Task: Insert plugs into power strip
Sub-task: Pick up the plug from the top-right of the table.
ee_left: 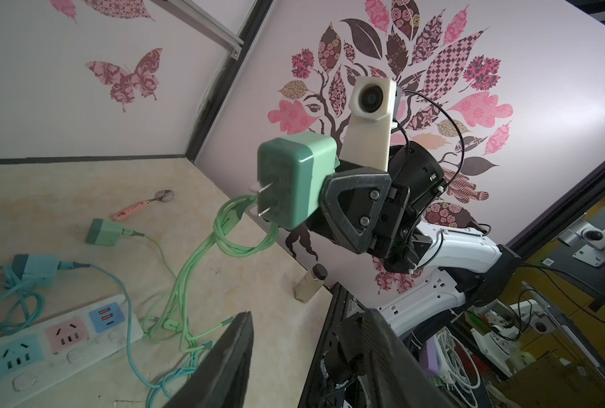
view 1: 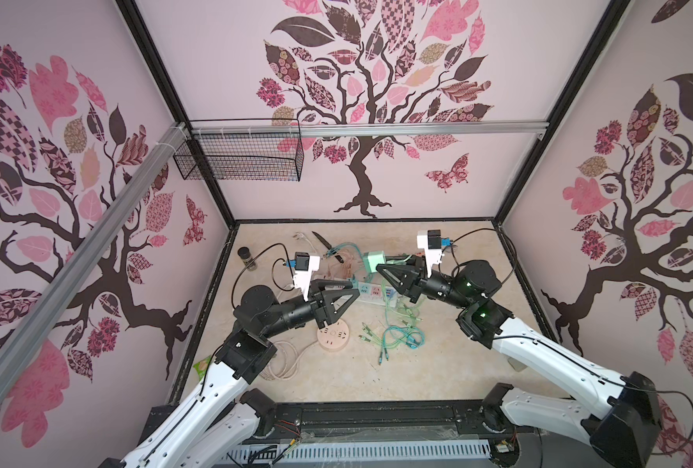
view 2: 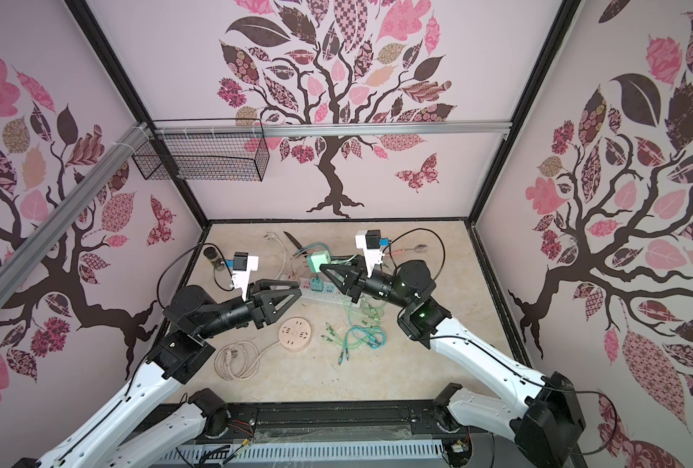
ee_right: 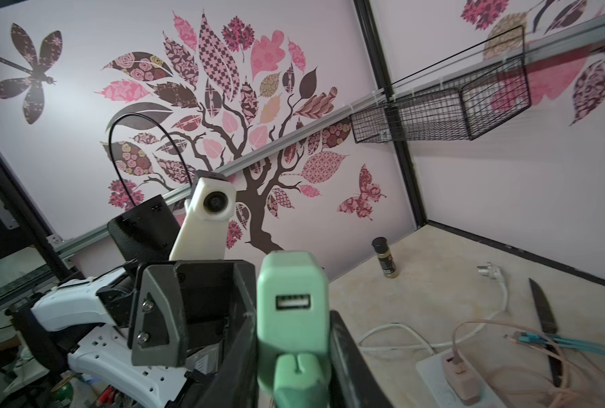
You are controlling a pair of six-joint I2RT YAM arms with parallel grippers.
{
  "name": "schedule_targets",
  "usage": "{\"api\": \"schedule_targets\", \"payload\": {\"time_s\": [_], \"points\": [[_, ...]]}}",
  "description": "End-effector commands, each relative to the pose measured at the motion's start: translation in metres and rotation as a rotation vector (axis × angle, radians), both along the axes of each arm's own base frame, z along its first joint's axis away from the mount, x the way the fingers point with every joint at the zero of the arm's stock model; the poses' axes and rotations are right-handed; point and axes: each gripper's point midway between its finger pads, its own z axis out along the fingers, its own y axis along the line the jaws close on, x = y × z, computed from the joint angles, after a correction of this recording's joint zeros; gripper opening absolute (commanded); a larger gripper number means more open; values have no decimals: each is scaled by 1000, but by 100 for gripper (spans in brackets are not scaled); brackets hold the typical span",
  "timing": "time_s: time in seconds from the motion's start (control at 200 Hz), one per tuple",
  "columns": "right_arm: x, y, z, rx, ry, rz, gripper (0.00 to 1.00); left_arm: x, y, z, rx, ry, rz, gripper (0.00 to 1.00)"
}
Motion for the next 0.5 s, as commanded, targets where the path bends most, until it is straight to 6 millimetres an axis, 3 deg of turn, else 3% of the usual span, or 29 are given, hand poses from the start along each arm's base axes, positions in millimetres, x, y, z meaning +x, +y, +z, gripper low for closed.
{"api": "schedule_targets", "payload": {"time_s": [0.0, 0.175, 0.34, 0.495], "points": [[-3, -6, 20, -78, -107, -50, 8, 3, 9, -18, 31, 42, 34, 55], [10, -7, 14, -226, -175, -118, 8, 22, 27, -47, 136, 132, 174, 56], [31, -9, 1, -390, -223, -189, 8, 41, 43, -81, 248, 235, 317, 56], [52, -13, -10, -498, -247, -228, 8, 55, 61, -100, 318, 294, 442, 56]]}}
